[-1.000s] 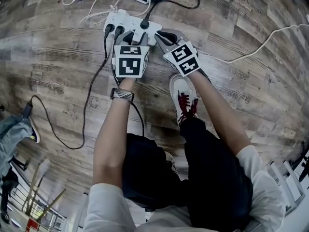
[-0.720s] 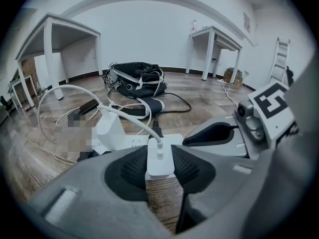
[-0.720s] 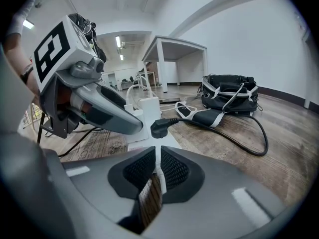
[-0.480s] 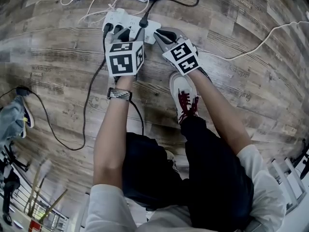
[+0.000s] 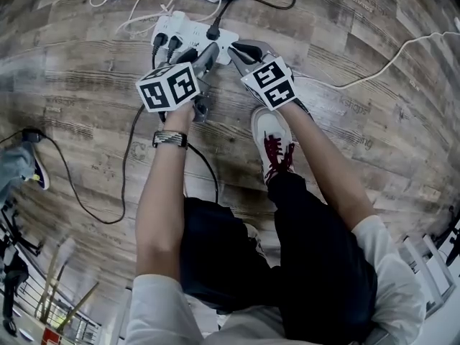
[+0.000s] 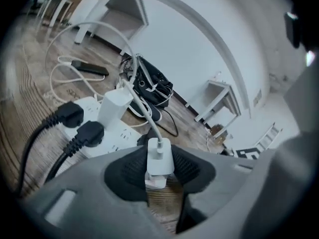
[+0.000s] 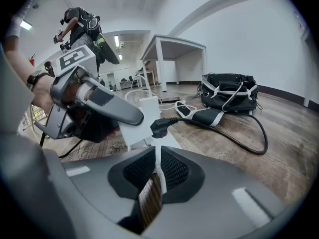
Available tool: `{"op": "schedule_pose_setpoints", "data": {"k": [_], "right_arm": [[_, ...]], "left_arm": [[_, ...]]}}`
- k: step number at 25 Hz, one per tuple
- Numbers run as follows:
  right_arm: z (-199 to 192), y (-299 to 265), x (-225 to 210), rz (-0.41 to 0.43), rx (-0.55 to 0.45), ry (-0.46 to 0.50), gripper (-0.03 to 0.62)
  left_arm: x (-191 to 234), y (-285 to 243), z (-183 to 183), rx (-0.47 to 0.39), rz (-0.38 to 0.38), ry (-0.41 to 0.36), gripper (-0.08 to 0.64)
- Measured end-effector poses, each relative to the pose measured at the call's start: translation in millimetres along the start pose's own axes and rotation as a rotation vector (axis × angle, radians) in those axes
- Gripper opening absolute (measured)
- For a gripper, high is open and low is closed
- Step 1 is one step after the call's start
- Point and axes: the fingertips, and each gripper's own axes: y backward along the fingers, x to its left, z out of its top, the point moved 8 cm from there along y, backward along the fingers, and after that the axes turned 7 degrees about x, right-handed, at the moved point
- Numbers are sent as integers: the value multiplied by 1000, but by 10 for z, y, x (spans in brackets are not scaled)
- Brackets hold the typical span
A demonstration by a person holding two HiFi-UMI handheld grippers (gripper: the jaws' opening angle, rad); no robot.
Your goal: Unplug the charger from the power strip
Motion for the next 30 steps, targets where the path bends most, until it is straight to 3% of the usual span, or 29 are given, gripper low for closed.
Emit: {"op": "schedule_pose_setpoints", "data": {"k": [3, 6, 18, 23, 30], "right_arm": [[-2, -2, -3, 5, 1, 1, 31], [-7, 5, -2, 5, 1, 1, 31], [1, 11, 5, -3, 7, 7, 31], [3, 6, 10, -7, 5, 12, 31], [-2, 33, 25, -27, 16, 10, 38]], "left_arm": [[88, -7, -27, -52, -61, 86, 141], [129, -13, -32, -86, -55, 89, 143], [198, -24, 1, -65, 134, -71, 231], [167, -48, -45, 5, 150, -137, 307], [184, 28, -109, 33, 145, -143, 333]]}}
